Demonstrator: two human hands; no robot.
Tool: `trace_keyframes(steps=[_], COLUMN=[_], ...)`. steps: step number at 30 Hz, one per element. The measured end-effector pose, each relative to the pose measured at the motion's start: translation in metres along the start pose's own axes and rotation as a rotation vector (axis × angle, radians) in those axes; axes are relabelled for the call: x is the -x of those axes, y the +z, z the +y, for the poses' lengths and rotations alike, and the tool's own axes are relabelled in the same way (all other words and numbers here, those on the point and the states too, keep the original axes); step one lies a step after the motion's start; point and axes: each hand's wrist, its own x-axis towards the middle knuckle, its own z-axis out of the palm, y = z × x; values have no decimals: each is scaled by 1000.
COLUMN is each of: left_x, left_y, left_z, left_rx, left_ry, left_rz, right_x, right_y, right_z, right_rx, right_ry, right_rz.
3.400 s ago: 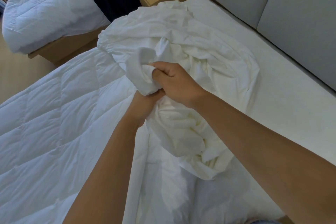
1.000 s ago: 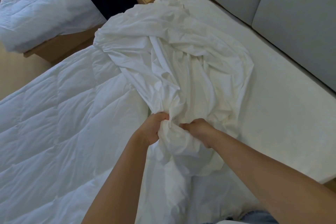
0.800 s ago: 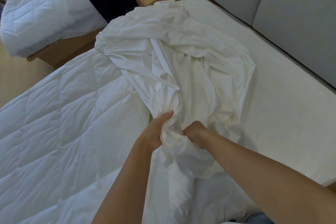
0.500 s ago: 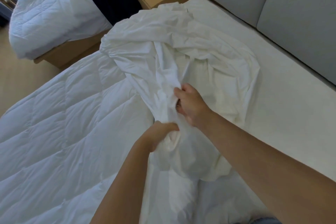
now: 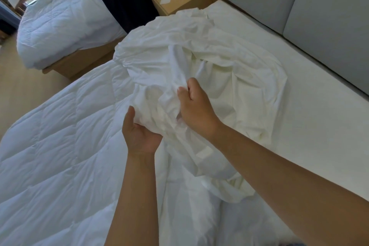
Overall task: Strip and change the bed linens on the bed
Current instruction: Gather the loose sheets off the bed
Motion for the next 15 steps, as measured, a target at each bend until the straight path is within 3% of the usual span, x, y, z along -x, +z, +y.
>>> trace_keyframes(steps=[4, 6, 9, 11, 15], left_x=[-3, -8, -17, -20, -20], left_y=[5, 12, 20, 19, 11], left_z=[-4, -11, -17, -18, -19], left_rx=[-255, -393, -377, -342, -501], left_ry=[-128, -212, -305, -397, -543], left_rz=[3, 42, 166, 239, 329], right_x=[-4, -1, 11, 21, 44], right_y=[-8, -4, 4, 5, 13], right_z=[4, 4, 14, 24, 38], right_rx=[-102, 7, 268, 427, 495], right_ry=[46, -22, -143, -218, -282], right_rz=[83, -15, -168, -182, -266])
